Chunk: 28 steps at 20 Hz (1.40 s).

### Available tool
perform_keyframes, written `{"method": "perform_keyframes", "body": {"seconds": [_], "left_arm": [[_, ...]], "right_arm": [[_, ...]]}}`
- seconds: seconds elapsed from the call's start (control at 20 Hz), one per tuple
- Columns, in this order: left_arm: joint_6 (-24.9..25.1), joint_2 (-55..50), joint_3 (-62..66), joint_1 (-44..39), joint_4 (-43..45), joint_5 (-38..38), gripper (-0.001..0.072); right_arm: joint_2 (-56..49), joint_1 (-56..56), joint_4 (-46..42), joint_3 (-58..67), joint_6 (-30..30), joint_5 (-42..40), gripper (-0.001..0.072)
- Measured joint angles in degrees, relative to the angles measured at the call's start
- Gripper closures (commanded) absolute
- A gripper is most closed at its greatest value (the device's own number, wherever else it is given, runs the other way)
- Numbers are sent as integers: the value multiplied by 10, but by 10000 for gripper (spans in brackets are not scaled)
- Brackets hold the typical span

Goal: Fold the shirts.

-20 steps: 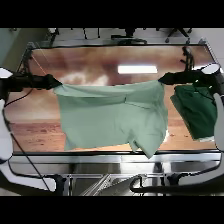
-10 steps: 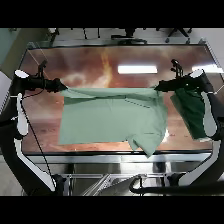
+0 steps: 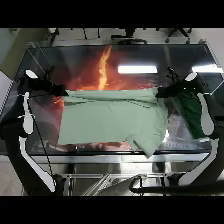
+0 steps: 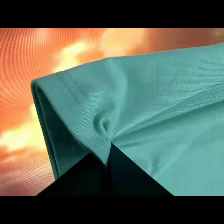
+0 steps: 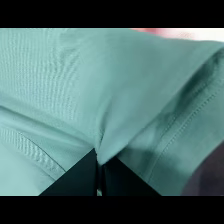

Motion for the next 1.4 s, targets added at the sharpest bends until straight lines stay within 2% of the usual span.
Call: {"method": "perform_keyframes", "body": {"seconds": [0.05,0.1,0.15,0.2,0.25,0.35,0.4,0.55,0.65,0.85,1.0,1.05,1.1,1.25,1.4], "left_arm": [[-2,0,0,-4,7,7,689],[-5,0,0,-7,10,11,555],[-8,0,0,-9,15,16,147],[-13,2,0,-11,17,17,108],[-24,5,1,-12,17,17,108],[-48,17,2,-10,17,7,108],[-61,24,4,-6,17,-3,107],[-99,58,8,21,17,-61,108],[-118,90,-21,42,17,-107,108],[-116,200,-214,93,22,-129,108],[-93,273,-391,123,23,-101,109],[-87,294,-448,131,24,-82,109],[-80,310,-499,137,24,-60,109],[-71,336,-603,145,18,-9,109],[-69,347,-653,139,4,25,110]], "right_arm": [[-1,3,-2,0,2,-3,664],[-1,5,-4,0,4,-6,536],[0,8,-7,0,4,-9,463],[2,10,-8,0,8,-10,460],[7,12,-8,0,13,-12,443],[26,15,-7,0,24,-12,226],[40,15,-11,0,32,-11,211],[100,0,-54,-1,82,16,216],[143,-21,-75,-15,106,52,296],[252,-97,-96,-117,146,97,293],[346,-159,-99,-236,170,112,290],[376,-174,-98,-278,178,117,265],[405,-186,-98,-320,184,120,199],[467,-201,-86,-428,195,120,196],[496,-207,-46,-524,189,102,195]]}}
